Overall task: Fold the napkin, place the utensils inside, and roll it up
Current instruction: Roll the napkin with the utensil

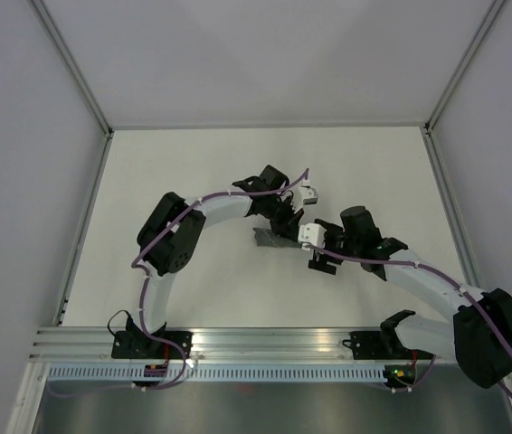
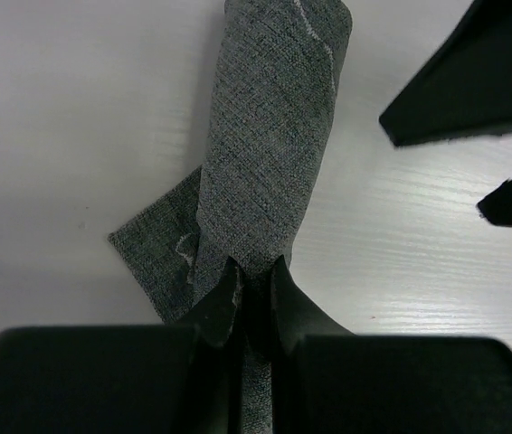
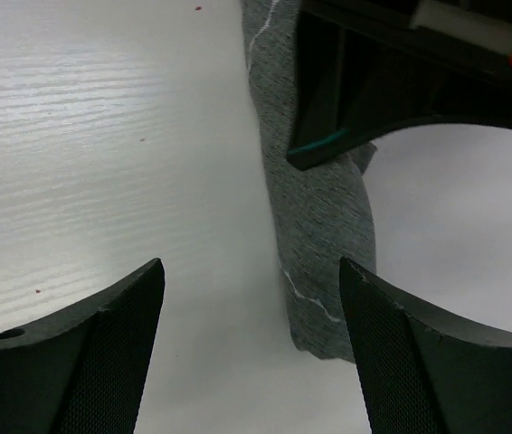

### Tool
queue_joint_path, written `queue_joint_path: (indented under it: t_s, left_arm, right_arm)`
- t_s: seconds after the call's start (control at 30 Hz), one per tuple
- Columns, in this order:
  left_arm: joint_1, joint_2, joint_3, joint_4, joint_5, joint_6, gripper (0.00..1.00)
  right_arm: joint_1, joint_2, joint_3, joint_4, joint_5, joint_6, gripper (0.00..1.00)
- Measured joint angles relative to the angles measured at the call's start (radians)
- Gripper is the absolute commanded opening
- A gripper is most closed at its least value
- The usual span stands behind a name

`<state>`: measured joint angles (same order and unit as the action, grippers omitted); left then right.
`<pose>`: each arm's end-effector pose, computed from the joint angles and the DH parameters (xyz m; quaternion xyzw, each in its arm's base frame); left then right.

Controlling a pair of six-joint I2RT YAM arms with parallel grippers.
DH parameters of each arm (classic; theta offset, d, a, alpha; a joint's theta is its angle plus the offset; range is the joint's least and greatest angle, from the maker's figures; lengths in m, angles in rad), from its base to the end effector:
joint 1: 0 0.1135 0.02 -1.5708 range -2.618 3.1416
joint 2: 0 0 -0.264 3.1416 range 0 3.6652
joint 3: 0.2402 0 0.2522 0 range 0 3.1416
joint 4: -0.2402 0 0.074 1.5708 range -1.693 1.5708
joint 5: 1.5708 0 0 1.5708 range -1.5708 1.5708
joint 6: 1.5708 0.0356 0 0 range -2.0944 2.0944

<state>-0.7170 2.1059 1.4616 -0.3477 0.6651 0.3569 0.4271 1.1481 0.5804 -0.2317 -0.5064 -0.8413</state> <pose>0.3190 -0.3072 0.1560 0.5434 0.7308 -0.3561 0.2094 0.1965 0.1084 0.1978 -0.6074 0.6667 0.1522 0.4042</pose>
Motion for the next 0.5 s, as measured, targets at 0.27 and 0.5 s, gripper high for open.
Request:
queue_joint_path:
  t_s: [0.27,0.5]
  left_arm:
    - [0.012,0.073,0.095,-0.109,0.109,-0.005,0.02]
    - [0.012,0.097,0.115,-0.169,0.182,-0.006,0.02]
  right_arm:
    - [0.132,0.069,-0.047,0.133,0.167,-0.024,0.84]
    - [0.209,0.15,-0.057,0.238,0.271,-0.04,0.85]
